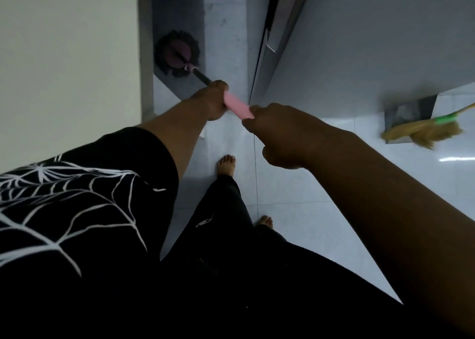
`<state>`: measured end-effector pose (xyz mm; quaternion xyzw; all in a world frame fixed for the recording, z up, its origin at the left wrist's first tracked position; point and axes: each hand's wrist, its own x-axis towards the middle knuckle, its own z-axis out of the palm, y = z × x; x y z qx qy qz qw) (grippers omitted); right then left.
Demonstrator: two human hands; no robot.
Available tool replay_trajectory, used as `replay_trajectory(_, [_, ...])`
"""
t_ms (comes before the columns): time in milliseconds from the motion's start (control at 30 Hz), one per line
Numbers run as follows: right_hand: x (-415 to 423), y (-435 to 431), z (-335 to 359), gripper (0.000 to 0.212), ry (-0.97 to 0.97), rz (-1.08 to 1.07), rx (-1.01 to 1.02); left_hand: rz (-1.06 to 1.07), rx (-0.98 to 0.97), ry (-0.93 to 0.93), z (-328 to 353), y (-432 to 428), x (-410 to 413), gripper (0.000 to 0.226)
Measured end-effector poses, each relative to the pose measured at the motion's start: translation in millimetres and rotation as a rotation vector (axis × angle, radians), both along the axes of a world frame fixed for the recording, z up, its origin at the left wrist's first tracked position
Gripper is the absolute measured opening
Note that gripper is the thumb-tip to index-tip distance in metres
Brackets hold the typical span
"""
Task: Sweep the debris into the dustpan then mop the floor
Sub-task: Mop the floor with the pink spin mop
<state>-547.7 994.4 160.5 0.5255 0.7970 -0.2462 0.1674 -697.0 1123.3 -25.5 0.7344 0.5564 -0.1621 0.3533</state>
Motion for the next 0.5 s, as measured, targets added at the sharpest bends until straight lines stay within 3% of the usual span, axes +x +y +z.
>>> replay_trajectory(500, [60.6,-235.4,78.8,0.039,-0.124,-0.088,-0.083,-0.216,0.024,-0.19,39.7,-236.1,79.5,0.044])
